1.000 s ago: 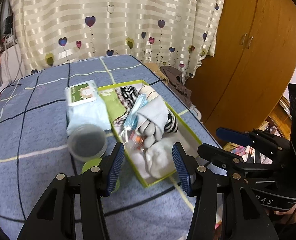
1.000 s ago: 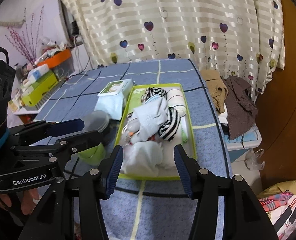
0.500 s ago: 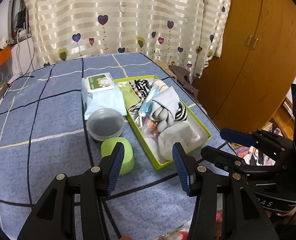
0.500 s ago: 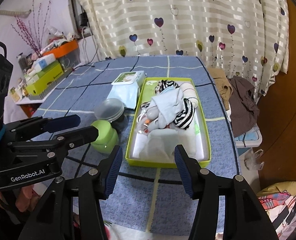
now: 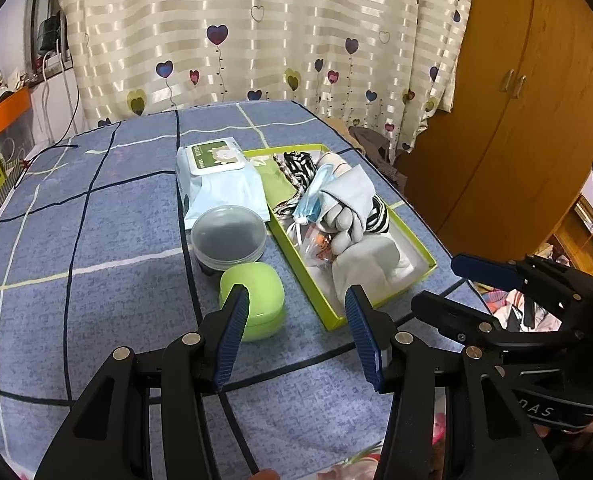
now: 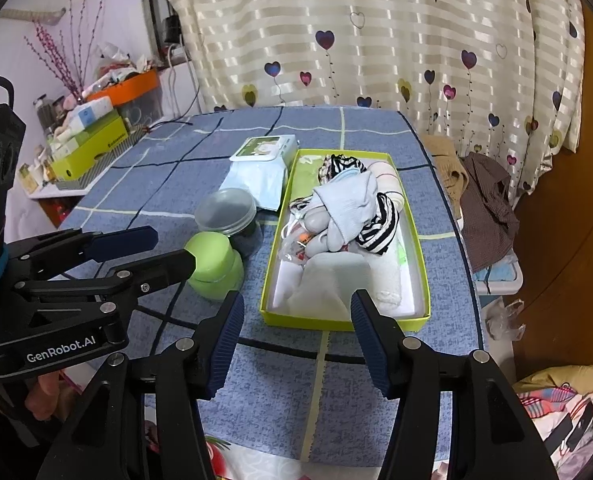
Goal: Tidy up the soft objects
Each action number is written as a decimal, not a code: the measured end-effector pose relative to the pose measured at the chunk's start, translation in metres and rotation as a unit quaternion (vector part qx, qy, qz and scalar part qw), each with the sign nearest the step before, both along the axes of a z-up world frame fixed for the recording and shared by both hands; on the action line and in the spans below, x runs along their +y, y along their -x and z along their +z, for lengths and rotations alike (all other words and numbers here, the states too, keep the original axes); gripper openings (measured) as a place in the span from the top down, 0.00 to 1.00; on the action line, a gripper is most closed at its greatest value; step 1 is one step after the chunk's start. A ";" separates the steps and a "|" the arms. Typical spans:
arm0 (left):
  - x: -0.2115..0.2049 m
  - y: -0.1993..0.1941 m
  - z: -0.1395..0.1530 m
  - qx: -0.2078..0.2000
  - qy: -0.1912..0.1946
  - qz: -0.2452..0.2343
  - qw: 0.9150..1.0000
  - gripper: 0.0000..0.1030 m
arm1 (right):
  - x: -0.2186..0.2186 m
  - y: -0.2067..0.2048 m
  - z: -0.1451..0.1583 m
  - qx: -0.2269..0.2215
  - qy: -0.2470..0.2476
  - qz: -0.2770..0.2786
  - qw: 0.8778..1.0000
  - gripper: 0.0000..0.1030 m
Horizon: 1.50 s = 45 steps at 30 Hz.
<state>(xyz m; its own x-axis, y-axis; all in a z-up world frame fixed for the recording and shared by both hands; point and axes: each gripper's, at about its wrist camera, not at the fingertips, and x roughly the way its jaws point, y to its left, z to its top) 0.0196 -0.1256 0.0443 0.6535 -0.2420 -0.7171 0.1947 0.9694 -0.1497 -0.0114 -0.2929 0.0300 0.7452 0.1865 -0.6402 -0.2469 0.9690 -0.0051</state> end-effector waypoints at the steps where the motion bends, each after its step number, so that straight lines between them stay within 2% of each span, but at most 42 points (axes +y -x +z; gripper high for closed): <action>1: 0.000 0.000 0.000 -0.001 -0.001 0.001 1.000 0.50 | 0.000 0.000 0.000 0.000 0.000 0.001 1.000 0.45; 45: -0.001 -0.001 -0.007 0.014 -0.012 0.006 1.000 0.50 | 0.003 -0.005 -0.012 0.010 0.005 0.004 1.000 0.44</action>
<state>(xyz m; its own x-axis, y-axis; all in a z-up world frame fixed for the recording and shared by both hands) 0.0209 -0.1265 0.0372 0.6359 -0.2170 -0.7407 0.1793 0.9749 -0.1318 -0.0069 -0.2902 0.0177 0.7312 0.1860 -0.6564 -0.2552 0.9668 -0.0104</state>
